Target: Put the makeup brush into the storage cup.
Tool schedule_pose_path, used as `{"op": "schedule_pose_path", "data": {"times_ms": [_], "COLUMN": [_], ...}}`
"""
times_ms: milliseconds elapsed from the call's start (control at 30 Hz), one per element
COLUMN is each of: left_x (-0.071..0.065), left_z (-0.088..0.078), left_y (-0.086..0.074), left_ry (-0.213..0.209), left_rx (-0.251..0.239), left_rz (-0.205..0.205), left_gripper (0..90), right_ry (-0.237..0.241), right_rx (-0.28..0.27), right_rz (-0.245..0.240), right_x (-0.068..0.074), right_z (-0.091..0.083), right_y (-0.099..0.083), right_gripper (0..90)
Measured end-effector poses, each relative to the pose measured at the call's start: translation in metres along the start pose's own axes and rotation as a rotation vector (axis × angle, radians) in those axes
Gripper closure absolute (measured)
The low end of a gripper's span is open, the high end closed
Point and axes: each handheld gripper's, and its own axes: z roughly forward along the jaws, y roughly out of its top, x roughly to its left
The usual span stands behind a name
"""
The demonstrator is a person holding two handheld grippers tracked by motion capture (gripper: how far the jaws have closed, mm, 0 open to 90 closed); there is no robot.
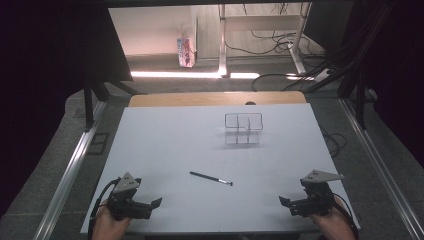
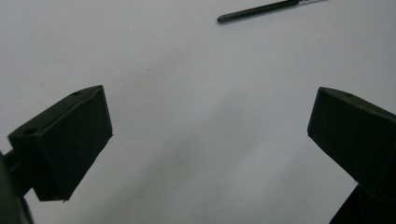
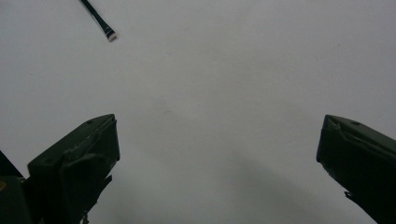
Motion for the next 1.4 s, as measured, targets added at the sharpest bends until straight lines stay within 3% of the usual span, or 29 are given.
{"op": "schedule_pose_path", "data": {"times_ms": [467, 767, 900, 1400], "left_x": [0.001, 0.003, 0.004, 0.003], "left_z": [0.0, 0.0, -0.001, 0.001], "left_y": [-0.001, -0.001, -0.001, 0.009], "left_ry": [-0.011, -0.028, -0.022, 0.024], "left_rx": [-0.003, -0.001, 0.001, 0.033], "left_rz": [0.006, -0.03, -0.037, -0.002], "left_gripper": [0.7, 0.6, 0.7, 0.1], "right_ry": [0.011, 0.02, 0.014, 0.015], "right_rx": [0.006, 0.009, 0.01, 0.022], "right_rz": [-0.014, -0.014, -0.012, -0.012], "right_x": [0.001, 0.001, 0.001, 0.001], "right_z": [0.001, 0.001, 0.001, 0.002], "right_y": [0.001, 0.001, 0.0, 0.001], "right_gripper": [0.0, 0.8, 0.8, 0.9]}}
